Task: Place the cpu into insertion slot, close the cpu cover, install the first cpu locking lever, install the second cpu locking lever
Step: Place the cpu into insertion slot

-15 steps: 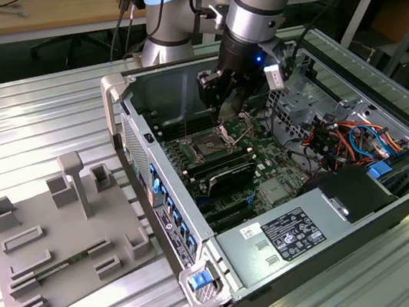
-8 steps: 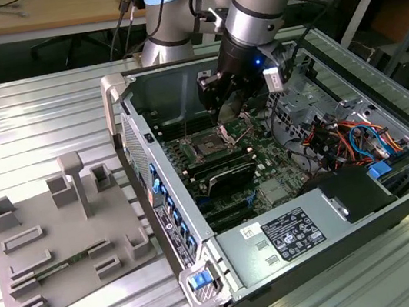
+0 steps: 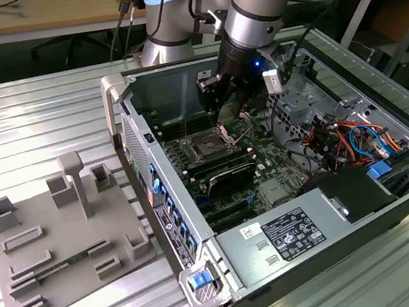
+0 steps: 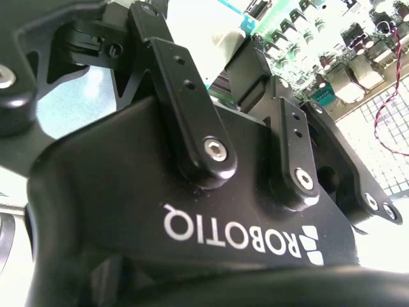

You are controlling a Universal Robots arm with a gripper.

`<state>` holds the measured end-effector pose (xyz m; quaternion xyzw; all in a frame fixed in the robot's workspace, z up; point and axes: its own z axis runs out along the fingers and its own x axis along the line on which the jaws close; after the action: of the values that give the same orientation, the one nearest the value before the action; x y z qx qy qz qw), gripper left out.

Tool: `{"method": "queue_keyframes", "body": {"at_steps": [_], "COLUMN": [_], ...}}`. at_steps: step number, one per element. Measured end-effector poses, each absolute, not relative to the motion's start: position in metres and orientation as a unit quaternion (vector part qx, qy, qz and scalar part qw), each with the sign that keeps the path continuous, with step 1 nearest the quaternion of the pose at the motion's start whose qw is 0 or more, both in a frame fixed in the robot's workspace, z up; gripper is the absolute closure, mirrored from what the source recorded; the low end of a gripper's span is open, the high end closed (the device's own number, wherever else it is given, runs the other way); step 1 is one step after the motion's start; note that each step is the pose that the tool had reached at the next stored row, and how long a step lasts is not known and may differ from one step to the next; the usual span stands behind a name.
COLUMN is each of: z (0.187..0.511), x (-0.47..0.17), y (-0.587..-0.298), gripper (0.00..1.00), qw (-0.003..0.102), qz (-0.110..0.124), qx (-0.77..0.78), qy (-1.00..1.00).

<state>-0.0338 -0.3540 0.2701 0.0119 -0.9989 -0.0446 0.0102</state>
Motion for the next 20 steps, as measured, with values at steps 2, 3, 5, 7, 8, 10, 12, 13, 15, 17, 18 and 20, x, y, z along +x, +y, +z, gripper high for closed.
{"method": "queue_keyframes", "body": {"at_steps": [2, 3, 5, 7, 8, 10, 12, 13, 15, 17, 18, 20], "z": [0.2698, 0.2697, 0.2693, 0.2686, 0.2686, 0.2685, 0.2684, 0.2683, 0.2680, 0.2673, 0.2671, 0.2666], "x": [-0.0338, -0.0338, -0.0338, -0.0338, -0.0338, -0.0338, -0.0338, -0.0338, -0.0338, -0.0338, -0.0338, -0.0339], "y": [-0.3541, -0.3540, -0.3540, -0.3541, -0.3541, -0.3541, -0.3540, -0.3540, -0.3540, -0.3540, -0.3540, -0.3540], "gripper": [0.45, 0.45, 0.45, 0.45, 0.45, 0.45, 0.45, 0.45, 0.45, 0.45, 0.45, 0.45], "qw": [0.010, 0.010, 0.010, 0.010, 0.010, 0.010, 0.010, 0.010, 0.010, 0.010, 0.010, 0.010], "qz": [-0.045, -0.045, -0.045, -0.045, -0.045, -0.045, -0.045, -0.045, -0.045, -0.045, -0.044, -0.041], "qx": [0.012, 0.012, 0.012, 0.012, 0.012, 0.012, 0.012, 0.012, 0.012, 0.011, 0.011, 0.011], "qy": [-0.999, -0.999, -0.999, -0.999, -0.999, -0.999, -0.999, -0.999, -0.999, -0.999, -0.999, -0.999]}}
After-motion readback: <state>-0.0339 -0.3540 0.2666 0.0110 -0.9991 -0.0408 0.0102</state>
